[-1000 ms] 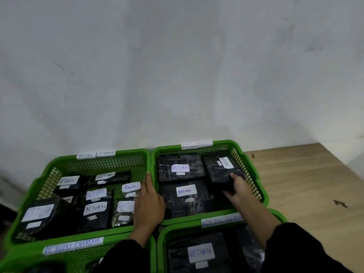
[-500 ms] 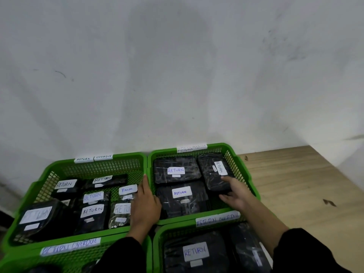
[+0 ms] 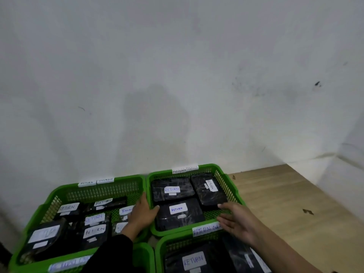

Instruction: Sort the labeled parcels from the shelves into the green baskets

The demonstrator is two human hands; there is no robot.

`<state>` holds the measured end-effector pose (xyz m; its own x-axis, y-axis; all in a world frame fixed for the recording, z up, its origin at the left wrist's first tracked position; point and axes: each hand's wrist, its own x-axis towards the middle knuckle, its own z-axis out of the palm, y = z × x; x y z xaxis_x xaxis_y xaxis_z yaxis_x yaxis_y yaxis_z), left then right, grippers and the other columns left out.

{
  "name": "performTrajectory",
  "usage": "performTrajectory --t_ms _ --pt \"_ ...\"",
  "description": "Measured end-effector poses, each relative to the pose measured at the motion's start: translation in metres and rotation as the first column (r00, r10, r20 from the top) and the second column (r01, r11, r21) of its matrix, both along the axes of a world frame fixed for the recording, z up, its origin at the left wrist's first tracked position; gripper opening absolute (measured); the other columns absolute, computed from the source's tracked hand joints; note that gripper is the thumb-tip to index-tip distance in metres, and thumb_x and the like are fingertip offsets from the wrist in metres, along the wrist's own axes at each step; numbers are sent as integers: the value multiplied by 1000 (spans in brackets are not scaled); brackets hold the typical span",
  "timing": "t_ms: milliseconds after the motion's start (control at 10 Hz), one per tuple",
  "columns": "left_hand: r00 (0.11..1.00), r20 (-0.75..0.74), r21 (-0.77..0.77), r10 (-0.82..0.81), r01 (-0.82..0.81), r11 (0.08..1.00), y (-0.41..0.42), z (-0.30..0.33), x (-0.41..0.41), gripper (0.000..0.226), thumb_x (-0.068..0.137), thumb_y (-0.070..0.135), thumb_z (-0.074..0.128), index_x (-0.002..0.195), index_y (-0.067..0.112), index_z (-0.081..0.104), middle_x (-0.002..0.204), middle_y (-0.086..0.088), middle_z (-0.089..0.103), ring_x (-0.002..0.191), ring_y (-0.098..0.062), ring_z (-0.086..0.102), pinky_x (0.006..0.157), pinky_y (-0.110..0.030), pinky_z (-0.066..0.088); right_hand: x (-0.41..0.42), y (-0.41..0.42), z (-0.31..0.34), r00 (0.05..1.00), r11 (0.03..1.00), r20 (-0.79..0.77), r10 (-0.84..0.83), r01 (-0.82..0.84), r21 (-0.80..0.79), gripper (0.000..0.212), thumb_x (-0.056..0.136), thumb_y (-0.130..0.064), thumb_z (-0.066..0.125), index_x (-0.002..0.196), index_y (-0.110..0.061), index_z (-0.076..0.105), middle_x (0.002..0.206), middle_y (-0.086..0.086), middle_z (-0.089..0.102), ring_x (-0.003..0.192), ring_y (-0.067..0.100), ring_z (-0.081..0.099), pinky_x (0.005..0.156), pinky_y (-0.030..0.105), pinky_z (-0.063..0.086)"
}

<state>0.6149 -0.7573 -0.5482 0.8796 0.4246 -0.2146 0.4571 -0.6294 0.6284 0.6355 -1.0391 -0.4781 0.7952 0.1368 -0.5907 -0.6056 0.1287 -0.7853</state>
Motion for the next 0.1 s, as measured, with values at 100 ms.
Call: performTrajectory --t_ms 100 --pt "997 59 53 -54 51 997 8 38 -1 77 90 44 51 149 13 13 155 -12 22 140 -29 28 113 -45 28 -31 -2 25 999 1000 32 6 -6 14 45 85 -5 62 127 -8 47 121 25 56 103 32 59 72 34 50"
